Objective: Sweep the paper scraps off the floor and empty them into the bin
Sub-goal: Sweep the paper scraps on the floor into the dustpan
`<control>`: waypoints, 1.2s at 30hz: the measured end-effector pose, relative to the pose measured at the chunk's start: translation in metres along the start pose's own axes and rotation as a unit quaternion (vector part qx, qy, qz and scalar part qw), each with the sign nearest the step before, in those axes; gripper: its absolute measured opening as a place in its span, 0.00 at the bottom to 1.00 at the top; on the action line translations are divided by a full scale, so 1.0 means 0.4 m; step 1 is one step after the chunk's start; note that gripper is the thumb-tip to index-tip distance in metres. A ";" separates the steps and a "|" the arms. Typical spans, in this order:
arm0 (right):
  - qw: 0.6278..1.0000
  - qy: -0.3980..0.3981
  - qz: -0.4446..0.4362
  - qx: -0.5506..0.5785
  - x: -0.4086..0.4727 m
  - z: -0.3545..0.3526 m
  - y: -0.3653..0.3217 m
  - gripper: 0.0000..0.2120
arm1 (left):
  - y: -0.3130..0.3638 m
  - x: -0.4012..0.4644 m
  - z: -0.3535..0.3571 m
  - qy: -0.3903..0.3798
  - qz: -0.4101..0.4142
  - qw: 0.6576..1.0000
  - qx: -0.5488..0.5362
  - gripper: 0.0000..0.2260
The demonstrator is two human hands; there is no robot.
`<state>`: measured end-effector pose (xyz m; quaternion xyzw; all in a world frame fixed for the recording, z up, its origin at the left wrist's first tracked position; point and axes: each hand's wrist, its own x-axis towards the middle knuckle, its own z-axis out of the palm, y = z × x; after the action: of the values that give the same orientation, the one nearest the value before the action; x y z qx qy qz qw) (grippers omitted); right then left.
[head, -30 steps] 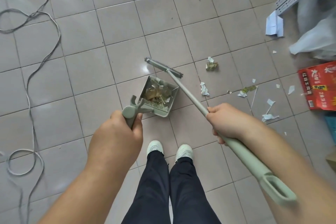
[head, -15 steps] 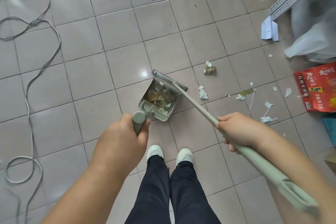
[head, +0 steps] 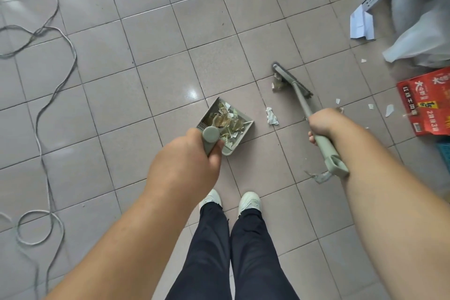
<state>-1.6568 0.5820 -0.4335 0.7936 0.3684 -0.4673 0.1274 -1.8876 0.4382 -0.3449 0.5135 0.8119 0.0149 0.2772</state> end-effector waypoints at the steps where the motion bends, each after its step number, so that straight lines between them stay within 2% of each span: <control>1: 1.000 -0.010 0.004 -0.010 0.003 0.009 0.005 0.14 | 0.002 0.008 -0.001 0.000 0.000 1.000 0.001 0.16; 4: 0.997 -0.050 0.006 -0.052 -0.039 0.041 0.030 0.09 | -0.004 0.019 -0.006 -0.003 0.000 1.000 0.001 0.16; 6: 0.996 -0.059 -0.002 -0.072 -0.079 0.053 0.063 0.13 | -0.008 0.017 -0.010 -0.008 0.003 1.000 -0.003 0.17; 10: 0.993 -0.105 0.026 -0.045 -0.161 0.022 0.129 0.09 | -0.016 0.014 -0.013 -0.014 0.006 1.000 -0.008 0.17; 15: 0.995 -0.097 0.016 -0.001 -0.236 -0.048 0.171 0.11 | -0.030 0.020 -0.017 0.000 0.005 1.000 0.000 0.17; 21: 0.998 -0.051 -0.027 0.012 -0.174 0.034 0.098 0.10 | -0.038 0.017 -0.020 -0.001 0.004 1.000 0.002 0.17; 24: 0.996 -0.078 -0.037 -0.039 -0.141 0.093 0.049 0.11 | -0.043 0.014 -0.021 -0.004 0.007 1.000 0.008 0.16; 26: 0.991 -0.098 -0.041 -0.078 -0.152 0.122 0.040 0.07 | -0.047 0.014 -0.022 -0.002 0.011 1.000 0.008 0.17; 28: 0.987 -0.127 -0.036 -0.094 -0.174 0.130 0.055 0.10 | -0.052 0.016 -0.024 -0.001 0.008 1.000 -0.003 0.17; 30: 0.986 -0.152 -0.023 -0.060 -0.206 0.111 0.081 0.10 | -0.060 0.017 -0.028 0.002 0.000 1.000 -0.015 0.17; 36: 0.995 -0.087 -0.010 0.038 -0.280 0.035 0.177 0.11 | -0.118 -0.032 -0.048 0.010 -0.014 0.999 -0.028 0.16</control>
<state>-1.6487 0.4728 -0.3574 0.7504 0.3457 -0.5496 0.1239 -1.9313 0.4100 -0.3375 0.4939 0.8211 0.0386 0.2834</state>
